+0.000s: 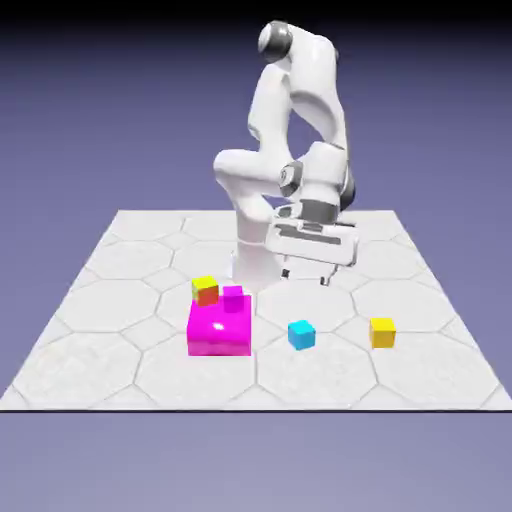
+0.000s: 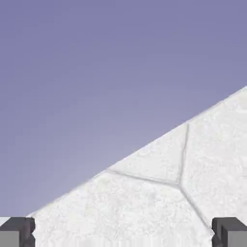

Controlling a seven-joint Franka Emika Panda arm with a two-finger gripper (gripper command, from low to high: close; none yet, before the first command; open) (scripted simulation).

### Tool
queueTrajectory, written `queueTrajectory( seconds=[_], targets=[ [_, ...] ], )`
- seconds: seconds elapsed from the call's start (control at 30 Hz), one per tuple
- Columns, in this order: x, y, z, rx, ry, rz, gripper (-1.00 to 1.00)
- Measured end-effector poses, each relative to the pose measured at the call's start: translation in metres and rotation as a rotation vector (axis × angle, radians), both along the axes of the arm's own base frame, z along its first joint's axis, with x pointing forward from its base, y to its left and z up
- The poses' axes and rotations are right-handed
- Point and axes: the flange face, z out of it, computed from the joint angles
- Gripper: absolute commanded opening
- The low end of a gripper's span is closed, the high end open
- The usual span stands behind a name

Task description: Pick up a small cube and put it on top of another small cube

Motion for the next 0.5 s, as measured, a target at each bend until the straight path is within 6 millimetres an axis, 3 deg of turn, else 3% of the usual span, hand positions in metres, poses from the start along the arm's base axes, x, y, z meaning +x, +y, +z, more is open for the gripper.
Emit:
queueTrajectory(
  seconds=[0.5],
  targets=[
    [-0.050, 0.033, -0.102, 0.014, 0.091, -0.411, 0.00]
  ],
)
